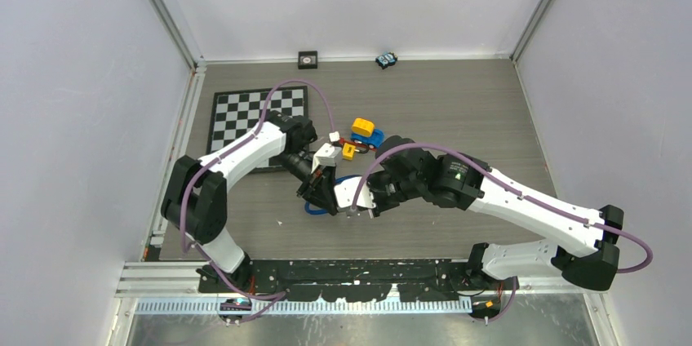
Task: Unlock with the key
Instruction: Unlock the lock.
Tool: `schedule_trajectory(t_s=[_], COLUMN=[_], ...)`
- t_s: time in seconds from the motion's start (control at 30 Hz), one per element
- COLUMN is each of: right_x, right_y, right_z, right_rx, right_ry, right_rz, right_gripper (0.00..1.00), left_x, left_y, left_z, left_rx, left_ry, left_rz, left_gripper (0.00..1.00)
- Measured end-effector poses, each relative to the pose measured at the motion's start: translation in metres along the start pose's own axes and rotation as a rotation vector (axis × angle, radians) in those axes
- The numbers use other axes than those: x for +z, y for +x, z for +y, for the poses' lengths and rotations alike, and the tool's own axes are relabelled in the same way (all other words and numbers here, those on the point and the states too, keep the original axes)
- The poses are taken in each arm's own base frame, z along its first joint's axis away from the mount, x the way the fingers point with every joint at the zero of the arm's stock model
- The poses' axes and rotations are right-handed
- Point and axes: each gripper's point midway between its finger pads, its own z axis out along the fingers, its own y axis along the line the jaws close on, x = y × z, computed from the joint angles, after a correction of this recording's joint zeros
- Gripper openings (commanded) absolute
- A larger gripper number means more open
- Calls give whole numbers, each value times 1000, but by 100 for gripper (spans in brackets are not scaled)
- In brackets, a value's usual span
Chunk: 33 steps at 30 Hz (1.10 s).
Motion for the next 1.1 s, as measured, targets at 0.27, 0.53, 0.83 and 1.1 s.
schedule_trajectory(t_s=[0.27, 0.53, 0.83, 1.1], right_x=[0, 0, -3, -5], right_y=[0, -1, 1, 1], right_z=[0, 0, 3, 7], right_rx=[-3, -22, -52, -61], right_ry=[0, 0, 1, -7], right_rz=[2, -1, -7, -17], right_gripper=[0, 1, 0, 1], left_x=[0, 0, 0, -1], left_y=[0, 0, 1, 1], left_z=[0, -1, -4, -4], left_rx=[-7, -15, -15, -13], left_ry=[3, 8, 40, 39], left_rz=[-3, -2, -1, -3], left_gripper=[0, 0, 0, 0])
